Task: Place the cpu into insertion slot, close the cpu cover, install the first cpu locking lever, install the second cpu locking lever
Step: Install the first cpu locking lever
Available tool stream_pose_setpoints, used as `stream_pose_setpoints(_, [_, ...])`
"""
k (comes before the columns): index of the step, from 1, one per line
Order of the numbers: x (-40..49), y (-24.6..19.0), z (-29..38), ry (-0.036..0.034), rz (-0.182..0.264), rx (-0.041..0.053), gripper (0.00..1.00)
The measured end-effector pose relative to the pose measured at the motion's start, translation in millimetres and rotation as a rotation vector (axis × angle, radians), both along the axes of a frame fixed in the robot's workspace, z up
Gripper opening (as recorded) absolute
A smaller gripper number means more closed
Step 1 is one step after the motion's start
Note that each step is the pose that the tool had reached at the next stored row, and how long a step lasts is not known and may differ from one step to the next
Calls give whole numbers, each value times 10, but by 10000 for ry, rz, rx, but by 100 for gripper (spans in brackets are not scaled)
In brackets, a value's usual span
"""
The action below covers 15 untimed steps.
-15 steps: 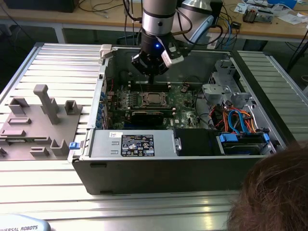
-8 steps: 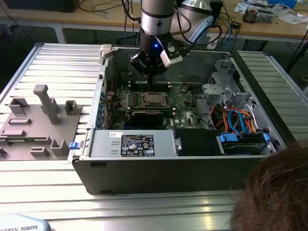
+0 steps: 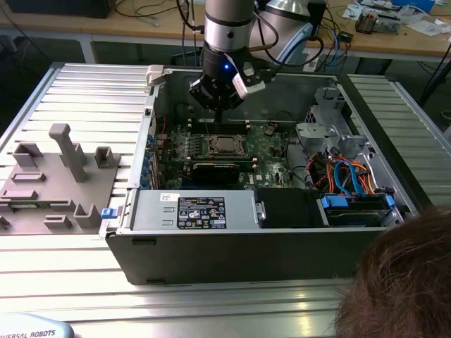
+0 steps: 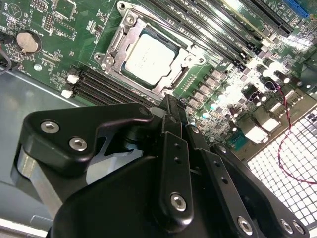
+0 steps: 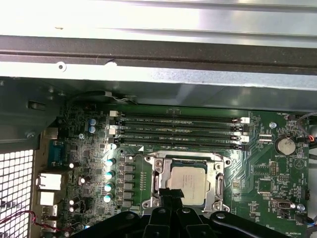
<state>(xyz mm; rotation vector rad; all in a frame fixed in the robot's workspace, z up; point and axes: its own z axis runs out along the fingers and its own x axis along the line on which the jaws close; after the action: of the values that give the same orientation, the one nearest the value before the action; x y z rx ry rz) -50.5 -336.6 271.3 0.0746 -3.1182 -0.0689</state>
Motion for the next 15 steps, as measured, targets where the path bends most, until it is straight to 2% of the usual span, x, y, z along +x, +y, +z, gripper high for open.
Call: stream_pose_setpoints(15, [-54, 0, 0, 0, 1, 0, 11])
